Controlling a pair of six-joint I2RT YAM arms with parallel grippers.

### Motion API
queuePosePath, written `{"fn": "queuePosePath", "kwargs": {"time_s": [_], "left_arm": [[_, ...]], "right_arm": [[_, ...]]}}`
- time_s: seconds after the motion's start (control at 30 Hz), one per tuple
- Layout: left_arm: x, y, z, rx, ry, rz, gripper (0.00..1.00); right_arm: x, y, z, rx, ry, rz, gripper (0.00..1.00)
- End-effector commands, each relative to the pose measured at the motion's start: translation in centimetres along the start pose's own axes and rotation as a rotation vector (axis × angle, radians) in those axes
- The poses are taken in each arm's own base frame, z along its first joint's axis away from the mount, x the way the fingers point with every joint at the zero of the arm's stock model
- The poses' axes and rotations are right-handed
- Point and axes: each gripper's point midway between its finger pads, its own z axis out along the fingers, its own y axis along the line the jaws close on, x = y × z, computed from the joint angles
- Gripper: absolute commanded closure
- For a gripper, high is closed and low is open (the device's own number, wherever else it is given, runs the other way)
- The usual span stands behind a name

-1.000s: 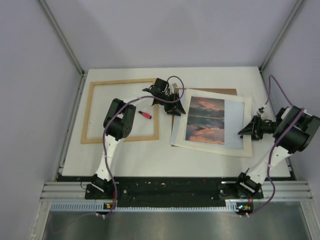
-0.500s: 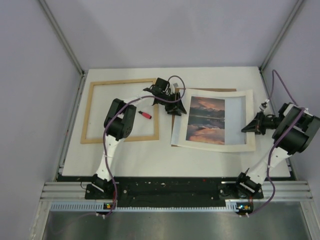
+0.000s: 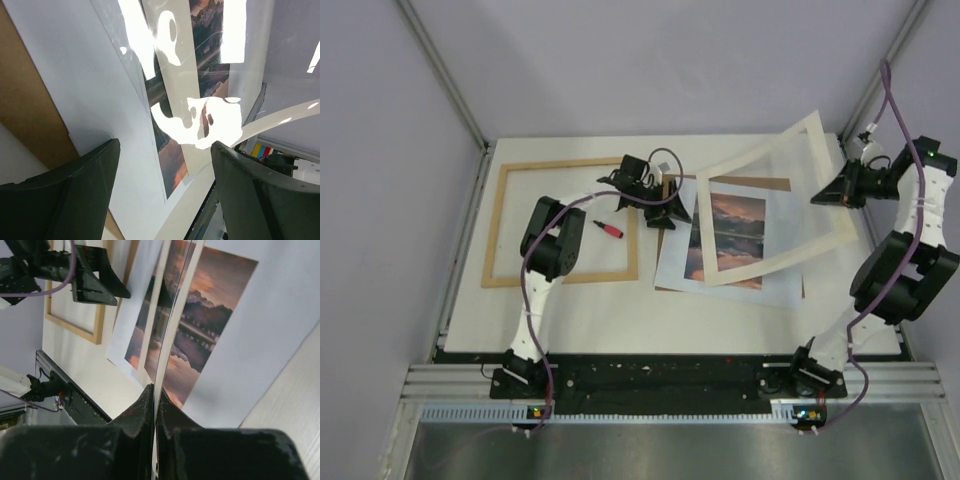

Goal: Take the photo out of the frame
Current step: Pick up the photo frame item from the photo frame.

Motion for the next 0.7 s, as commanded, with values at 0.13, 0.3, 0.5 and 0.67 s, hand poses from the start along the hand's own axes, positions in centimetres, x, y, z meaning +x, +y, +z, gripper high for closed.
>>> {"fn": "queuePosePath", "kwargs": {"time_s": [0.13,0.3,0.5,0.67], "left_arm": [[-3.4,-4.0,-7.5,0.166,-0.153,0.089,0.18],[-4.8,-6.1,-14.5,0.248,-0.253,0.162,0.16],[-5.1,-6.0,-23.3,0.278,-0.392,0.206,0.14],[-5.2,-3.3,-30.8,0.237,-0.543,0.158,0.13]], "right_arm": [[-8.7,13.0,-0.8,-0.166,-0.168,-0.217,1.0],[-10.9,18.7,-0.3,-0.27,-0.217,-0.278,1.0],[-14.3,25.3,-2.4,-0.461,-0.358,-0.314,1.0],[-15.1,31.7,-3.5,-0.639,-0.397,-0.388,1.0]]}}
